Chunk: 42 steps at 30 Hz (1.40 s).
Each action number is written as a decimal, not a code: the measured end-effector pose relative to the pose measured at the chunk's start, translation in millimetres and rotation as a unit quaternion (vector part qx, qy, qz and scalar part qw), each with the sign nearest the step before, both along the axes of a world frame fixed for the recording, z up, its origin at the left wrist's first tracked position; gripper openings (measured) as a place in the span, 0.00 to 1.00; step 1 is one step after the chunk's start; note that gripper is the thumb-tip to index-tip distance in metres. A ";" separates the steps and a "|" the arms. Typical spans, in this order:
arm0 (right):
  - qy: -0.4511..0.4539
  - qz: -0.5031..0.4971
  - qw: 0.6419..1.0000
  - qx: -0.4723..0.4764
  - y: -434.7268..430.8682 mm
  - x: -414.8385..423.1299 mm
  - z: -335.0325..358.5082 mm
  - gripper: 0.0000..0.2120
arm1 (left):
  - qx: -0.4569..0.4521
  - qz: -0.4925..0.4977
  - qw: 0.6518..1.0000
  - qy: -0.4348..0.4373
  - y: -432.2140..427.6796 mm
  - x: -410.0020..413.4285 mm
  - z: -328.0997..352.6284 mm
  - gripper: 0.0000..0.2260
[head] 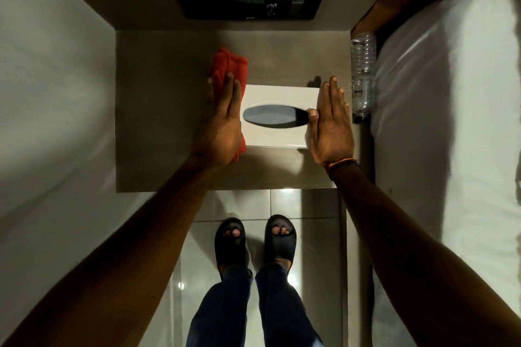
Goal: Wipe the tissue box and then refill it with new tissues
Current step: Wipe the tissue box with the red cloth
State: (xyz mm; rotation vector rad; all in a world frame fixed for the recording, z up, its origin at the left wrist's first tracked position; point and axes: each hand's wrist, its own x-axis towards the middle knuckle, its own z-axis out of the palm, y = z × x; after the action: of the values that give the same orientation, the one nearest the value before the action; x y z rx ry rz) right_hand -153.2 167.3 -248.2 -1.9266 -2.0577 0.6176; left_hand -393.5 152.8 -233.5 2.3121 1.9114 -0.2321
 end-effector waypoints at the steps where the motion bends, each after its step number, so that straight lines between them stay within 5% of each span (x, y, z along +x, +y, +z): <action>1: 0.000 -0.001 1.000 0.001 -0.1 0.0 -0.3 0.28 | 0.001 -0.004 1.000 0.027 0.2 3.6 -0.6 0.30; 7: -0.002 -0.004 1.000 0.005 -0.7 0.0 -1.1 0.28 | -0.014 -0.024 0.998 -0.062 0.1 58.5 11.0 0.44; 12: 0.008 -0.004 1.000 0.001 -0.5 -1.1 -1.2 0.27 | 0.079 -0.060 0.995 -0.025 2.3 99.0 9.2 0.37; 16: 0.008 -0.005 1.000 0.001 -0.1 -0.7 0.8 0.27 | -0.001 -0.064 0.996 -0.070 1.5 62.9 4.0 0.35; 22: 0.004 -0.008 1.000 -0.004 0.1 -0.6 1.0 0.28 | 0.023 -0.014 0.998 -0.059 -9.2 5.4 3.4 0.31; 30: 0.003 -0.009 1.000 -0.001 -0.6 -0.6 -0.2 0.28 | 0.019 -0.045 0.997 -0.064 -3.1 69.1 0.2 0.29; 35: 0.004 -0.005 1.000 -0.003 -0.3 -0.4 -1.4 0.28 | 0.061 -0.092 0.993 0.030 1.5 90.9 7.3 0.29; 40: 0.002 -0.001 1.000 -0.007 -0.1 0.5 -0.6 0.28 | 0.040 -0.008 0.992 -0.117 -5.2 30.6 9.0 0.28; 42: 0.002 -0.004 1.000 -0.011 0.3 0.2 0.0 0.28 | 0.056 0.015 0.994 -0.090 -6.0 10.6 8.0 0.30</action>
State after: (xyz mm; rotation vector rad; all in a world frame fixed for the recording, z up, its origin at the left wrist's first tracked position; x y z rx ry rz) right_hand -153.0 167.5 -248.1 -1.9427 -2.0495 0.6441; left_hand -382.9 146.8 -225.6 2.2821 1.9123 0.0856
